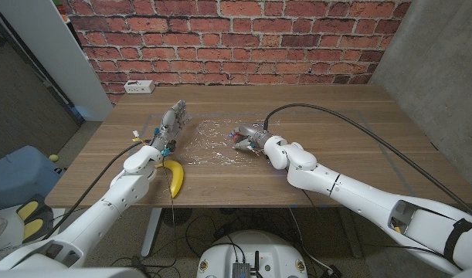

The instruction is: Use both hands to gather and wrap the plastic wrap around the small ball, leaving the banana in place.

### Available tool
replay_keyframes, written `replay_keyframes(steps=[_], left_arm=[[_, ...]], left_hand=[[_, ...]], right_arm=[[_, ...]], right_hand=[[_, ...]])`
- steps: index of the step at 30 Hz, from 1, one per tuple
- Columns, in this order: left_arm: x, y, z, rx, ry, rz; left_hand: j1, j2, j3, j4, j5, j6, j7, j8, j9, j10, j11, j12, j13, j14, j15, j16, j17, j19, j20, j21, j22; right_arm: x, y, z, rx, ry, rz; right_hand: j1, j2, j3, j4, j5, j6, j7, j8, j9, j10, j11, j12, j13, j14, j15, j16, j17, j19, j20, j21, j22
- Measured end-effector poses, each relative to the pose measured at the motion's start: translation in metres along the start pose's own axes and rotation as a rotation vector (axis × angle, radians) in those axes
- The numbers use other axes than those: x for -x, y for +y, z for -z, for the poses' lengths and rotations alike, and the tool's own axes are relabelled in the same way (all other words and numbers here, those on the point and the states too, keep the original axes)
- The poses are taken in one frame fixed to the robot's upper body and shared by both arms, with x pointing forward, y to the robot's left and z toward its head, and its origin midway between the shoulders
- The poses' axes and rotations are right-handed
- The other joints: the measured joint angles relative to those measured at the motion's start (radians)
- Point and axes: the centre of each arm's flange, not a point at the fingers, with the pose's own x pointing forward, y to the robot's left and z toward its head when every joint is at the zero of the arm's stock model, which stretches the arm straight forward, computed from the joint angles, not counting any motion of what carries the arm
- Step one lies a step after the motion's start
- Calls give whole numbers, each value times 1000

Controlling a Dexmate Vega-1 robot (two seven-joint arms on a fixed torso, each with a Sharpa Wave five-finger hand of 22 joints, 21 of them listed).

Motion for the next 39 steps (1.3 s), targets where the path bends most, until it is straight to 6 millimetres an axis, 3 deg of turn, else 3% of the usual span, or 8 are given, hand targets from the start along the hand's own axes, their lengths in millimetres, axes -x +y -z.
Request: replay_keyframes(steps=[4, 9, 13, 16, 25, 28, 33, 39], left_arm=[[-1, -1, 0, -1, -1, 3], [-2, -2, 0, -2, 0, 6], [-3, -2, 0, -2, 2, 7], [-3, -3, 0, -3, 5, 9], [-3, -4, -1, -13, 18, 26], [-2, -4, -1, -36, 33, 45], [-3, -5, -4, -82, 64, 83], [-3, -5, -9, -145, 91, 115]], left_hand=[[-5, 5, 0, 0, 0, 0, 0, 0, 0, 0, 0, 0, 0, 0, 0, 0, 0, 0, 0, -3, 0], [-5, 5, 0, 0, 0, 0, 0, 0, 0, 0, 0, 0, 0, 0, 0, 0, 0, 0, 0, -4, 0], [-5, 5, 0, 0, 0, 0, 0, 0, 0, 0, 0, 0, 0, 0, 0, 0, 0, 0, 0, -4, 0], [-5, 5, 0, 0, 0, 0, 0, 0, 0, 0, 0, 0, 0, 0, 0, 0, 0, 0, 0, -4, 0], [-9, 2, -4, -4, 0, 79, 14, 14, 0, 49, 23, 13, 0, 64, 22, 9, 0, 23, 4, -15, 0], [-12, -1, -4, -4, 0, 129, 27, 25, 0, 93, 30, 23, 0, 108, 32, 12, 0, 40, 8, -18, 0], [-12, -1, 2, -18, -8, 339, 124, 52, 5, 212, 57, 40, 0, 203, 38, 12, 0, 42, 7, -54, 0], [-5, 5, 11, -28, -8, 428, 138, 52, 5, 303, 66, 54, 0, 268, 38, 18, -1, 32, 7, -67, 0]], right_arm=[[1, -1, 2, -12, 2, -11], [4, -4, 8, -47, 8, -14], [7, -4, 13, -93, 10, -8], [10, -4, 16, -145, 6, 12], [20, -10, 32, -312, 31, 98], [25, -14, 40, -370, 48, 150], [32, -19, 44, -395, 65, 204], [39, -22, 50, -366, 139, 264]], right_hand=[[-84, -28, -42, 24, 15, -108, -2, 0, -1, -72, 3, 0, 0, -57, 6, -23, 3, -33, 26, -32, -2], [-150, -40, -73, 46, 24, -196, 5, 0, -1, -129, 15, -1, 0, -81, 9, -31, 3, -46, 36, -47, -5], [-179, -40, -83, 56, 29, -212, 11, 0, -1, -139, 21, -1, 0, -99, 13, -40, 3, -50, 53, -56, -4], [-206, -7, -86, 60, 32, -177, 23, 21, -1, -128, 30, 12, 0, -109, 13, -41, 9, -54, 67, -66, -3], [-101, 110, -4, -13, 35, -142, 34, 28, -1, -102, 32, 19, 0, -134, 13, -41, 17, -74, 61, -92, -2], [-67, 124, 15, -36, 28, -129, 33, 28, -1, -99, 29, 19, 0, -134, 13, -37, 21, -80, 55, -92, -3], [-50, 135, 35, -58, 9, -68, 35, 46, -1, -55, 19, 34, 0, -134, 13, -26, 29, -80, 40, -100, -3], [-41, 133, 35, -66, -6, -4, 36, 55, -1, -28, 23, 42, 3, -161, 15, -22, 35, -114, 54, -121, -3]])
